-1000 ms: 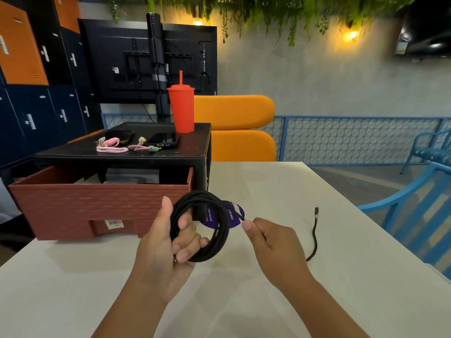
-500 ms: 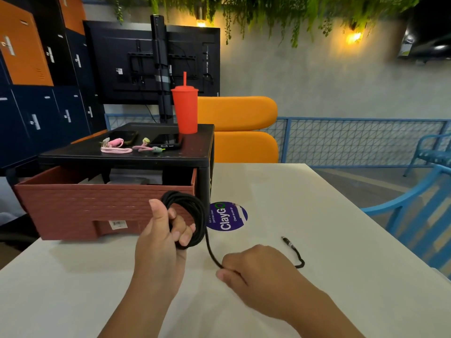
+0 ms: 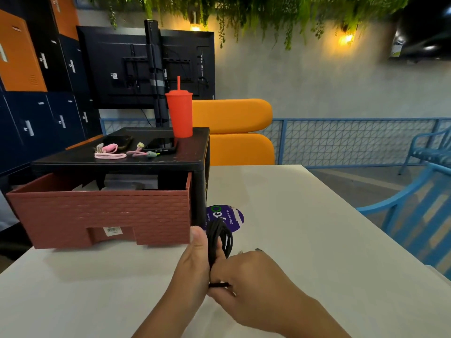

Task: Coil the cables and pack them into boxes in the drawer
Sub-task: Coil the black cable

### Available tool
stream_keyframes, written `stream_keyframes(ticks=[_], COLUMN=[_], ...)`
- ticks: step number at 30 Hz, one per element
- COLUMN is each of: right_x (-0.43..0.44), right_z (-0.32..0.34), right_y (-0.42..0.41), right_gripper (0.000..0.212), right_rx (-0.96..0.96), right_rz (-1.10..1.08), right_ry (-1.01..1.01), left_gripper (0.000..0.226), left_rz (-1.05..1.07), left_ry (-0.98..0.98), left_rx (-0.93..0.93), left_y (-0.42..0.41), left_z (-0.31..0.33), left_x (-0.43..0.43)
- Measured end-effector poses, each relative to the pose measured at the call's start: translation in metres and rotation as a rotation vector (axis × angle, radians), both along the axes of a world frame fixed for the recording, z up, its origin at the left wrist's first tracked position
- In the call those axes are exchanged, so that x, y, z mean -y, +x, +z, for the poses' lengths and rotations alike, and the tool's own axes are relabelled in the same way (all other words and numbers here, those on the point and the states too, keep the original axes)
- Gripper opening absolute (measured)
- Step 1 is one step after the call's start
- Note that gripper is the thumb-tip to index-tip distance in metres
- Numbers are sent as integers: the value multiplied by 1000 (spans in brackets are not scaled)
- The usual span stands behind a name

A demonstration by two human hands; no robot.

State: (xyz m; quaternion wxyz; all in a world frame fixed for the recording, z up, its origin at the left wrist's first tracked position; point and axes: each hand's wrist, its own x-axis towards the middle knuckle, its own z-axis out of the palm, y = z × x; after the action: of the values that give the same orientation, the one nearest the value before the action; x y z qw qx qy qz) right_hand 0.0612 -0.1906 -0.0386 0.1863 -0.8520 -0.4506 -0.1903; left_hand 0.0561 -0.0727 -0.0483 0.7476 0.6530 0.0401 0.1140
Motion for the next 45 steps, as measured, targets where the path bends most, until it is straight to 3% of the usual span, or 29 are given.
stream_keyframes(ticks=[6,10,12,17,20,31,35,39,42,45], right_x=[2,8,9,12,15,16,16,21,23,20], right_z=[4,9,10,13,15,12,10,13,15,11], right_y=[5,6,5,10,11,15,15,20,22,19], right_gripper=[18,12,15,9,30,30,21,27,38,46], right_rx=[-169,-529,-618,-546,-579,-544,-545,-514,-600,-727], right_rz=[14,68,76,-59,-80,-192,-137,-169,-173,-103], right_ry=[186,412,522,728,794,830,769,787,790,830], left_gripper=[81,69,65,65,58,47,63,68,42,32], left_rz=[-172,-276,-321,-419,-449,-616,-568,-535,-541,-464], left_ry=[190,270,264,52,52,-117,-64,-82,-193,-349], left_rx=[-23,-4,-17,-50,-50,-109,-116,-97,-55,-41], left_y=[-4,-8,-7,-7,-8,-5,-7,-12,-13,-13], left_z=[4,8,7,9,10,1,1,6,8,13], left_x=[-6,-6,-7,-10,-11,-18,-10,-5,-6,-6])
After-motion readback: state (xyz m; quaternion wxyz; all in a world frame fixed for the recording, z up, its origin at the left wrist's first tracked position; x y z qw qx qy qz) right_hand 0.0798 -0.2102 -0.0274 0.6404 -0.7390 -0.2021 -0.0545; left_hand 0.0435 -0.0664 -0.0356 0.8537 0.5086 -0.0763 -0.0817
